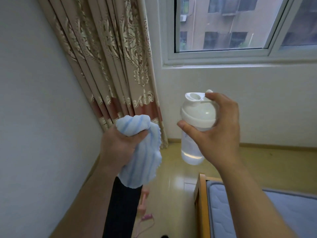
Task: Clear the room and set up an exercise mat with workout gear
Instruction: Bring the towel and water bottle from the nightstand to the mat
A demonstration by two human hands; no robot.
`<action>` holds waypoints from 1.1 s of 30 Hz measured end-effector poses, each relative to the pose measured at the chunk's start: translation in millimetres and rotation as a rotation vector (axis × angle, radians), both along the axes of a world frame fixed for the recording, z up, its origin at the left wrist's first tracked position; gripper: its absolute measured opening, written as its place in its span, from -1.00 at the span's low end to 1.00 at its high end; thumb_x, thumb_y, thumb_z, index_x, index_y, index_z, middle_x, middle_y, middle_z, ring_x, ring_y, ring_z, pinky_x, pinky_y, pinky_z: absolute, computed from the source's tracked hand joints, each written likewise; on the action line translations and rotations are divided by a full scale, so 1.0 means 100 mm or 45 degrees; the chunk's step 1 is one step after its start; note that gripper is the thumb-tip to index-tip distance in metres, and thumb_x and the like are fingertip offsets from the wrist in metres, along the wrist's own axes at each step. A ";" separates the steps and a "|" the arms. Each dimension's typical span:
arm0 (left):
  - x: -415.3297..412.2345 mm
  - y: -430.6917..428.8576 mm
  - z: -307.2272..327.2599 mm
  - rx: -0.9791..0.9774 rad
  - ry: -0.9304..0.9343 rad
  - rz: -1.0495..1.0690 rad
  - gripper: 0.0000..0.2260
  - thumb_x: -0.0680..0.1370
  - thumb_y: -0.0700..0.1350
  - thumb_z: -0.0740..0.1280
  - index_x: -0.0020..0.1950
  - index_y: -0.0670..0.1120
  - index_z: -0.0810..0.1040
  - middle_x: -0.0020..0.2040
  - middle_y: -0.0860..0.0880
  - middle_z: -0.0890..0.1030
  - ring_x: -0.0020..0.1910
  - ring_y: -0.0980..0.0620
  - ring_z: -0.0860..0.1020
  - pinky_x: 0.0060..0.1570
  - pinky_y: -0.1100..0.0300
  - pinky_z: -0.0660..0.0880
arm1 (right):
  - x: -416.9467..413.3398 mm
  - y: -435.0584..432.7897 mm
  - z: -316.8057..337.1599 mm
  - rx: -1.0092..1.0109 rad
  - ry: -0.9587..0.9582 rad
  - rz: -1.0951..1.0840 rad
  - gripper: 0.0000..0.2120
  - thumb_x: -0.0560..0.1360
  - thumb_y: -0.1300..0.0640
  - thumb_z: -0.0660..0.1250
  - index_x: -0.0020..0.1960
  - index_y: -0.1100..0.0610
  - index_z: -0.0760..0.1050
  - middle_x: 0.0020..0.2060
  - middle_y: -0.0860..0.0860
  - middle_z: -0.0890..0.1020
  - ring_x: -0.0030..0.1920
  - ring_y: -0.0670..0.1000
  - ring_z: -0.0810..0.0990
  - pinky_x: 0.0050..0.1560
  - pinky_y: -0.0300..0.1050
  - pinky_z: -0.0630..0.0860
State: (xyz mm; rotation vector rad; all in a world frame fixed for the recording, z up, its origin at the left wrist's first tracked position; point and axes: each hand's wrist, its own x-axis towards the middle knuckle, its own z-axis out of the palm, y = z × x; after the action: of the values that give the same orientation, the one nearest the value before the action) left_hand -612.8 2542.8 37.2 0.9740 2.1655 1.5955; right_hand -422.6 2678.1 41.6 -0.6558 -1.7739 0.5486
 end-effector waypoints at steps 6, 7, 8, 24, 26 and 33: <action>-0.59 0.81 -0.15 0.048 0.041 0.068 -0.81 0.40 0.11 0.56 -0.09 0.15 0.61 -0.12 0.29 0.66 -0.12 0.38 0.60 -0.10 0.31 0.47 | -0.62 0.79 -0.05 0.019 -0.015 0.062 -0.21 0.23 -0.12 0.66 0.35 0.01 0.40 0.30 0.01 0.46 0.31 -0.13 0.43 0.27 -0.46 0.26; -0.75 0.98 -0.16 0.058 0.062 0.082 -0.78 0.39 0.19 0.53 -0.07 0.17 0.60 -0.12 0.29 0.66 -0.10 0.41 0.58 -0.10 0.36 0.45 | -0.78 0.95 -0.05 0.024 -0.020 0.076 -0.21 0.22 -0.12 0.66 0.35 0.00 0.41 0.30 0.02 0.46 0.30 -0.15 0.43 0.27 -0.46 0.27; -0.84 1.09 -0.16 0.045 0.106 0.096 -0.73 0.39 0.30 0.47 -0.07 0.18 0.58 -0.12 0.28 0.65 -0.09 0.44 0.56 -0.10 0.43 0.41 | -0.89 1.05 -0.04 0.022 -0.028 0.086 -0.21 0.22 -0.12 0.66 0.35 0.00 0.40 0.30 0.02 0.45 0.30 -0.17 0.43 0.27 -0.46 0.27; -2.72 2.82 -0.28 0.010 0.041 0.316 -0.60 0.58 0.23 0.10 -0.03 -0.01 0.59 -0.16 0.13 0.61 -0.10 0.10 0.57 -0.11 0.21 0.42 | -2.92 2.85 0.03 0.035 -0.045 0.307 -0.20 0.20 -0.12 0.66 0.34 0.03 0.43 0.29 0.02 0.46 0.26 -0.26 0.42 0.22 -0.44 0.33; -2.96 2.94 -0.35 0.000 0.028 0.368 -0.60 0.61 0.18 0.10 -0.07 -0.06 0.59 -0.18 0.07 0.64 -0.13 0.10 0.59 -0.13 0.21 0.46 | -3.26 3.06 -0.01 0.024 -0.045 0.390 -0.20 0.19 -0.11 0.67 0.33 -0.08 0.39 0.29 -0.01 0.46 0.25 -0.26 0.43 0.18 -0.44 0.35; -3.69 3.20 -0.37 -0.020 -0.042 0.695 -0.76 0.66 -0.01 0.16 -0.11 -0.03 0.54 -0.20 0.06 0.60 -0.18 0.12 0.57 -0.27 0.22 0.42 | -4.48 3.73 -0.01 0.000 -0.102 0.786 -0.20 0.20 -0.13 0.66 0.33 -0.20 0.32 0.30 -0.13 0.39 0.33 -0.21 0.38 0.27 -0.31 0.39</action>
State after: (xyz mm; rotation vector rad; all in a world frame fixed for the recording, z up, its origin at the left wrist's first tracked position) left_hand -982.0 2862.9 0.5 0.3530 2.5583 1.7868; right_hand -870.4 3051.1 40.2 -0.1135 -2.0505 0.9440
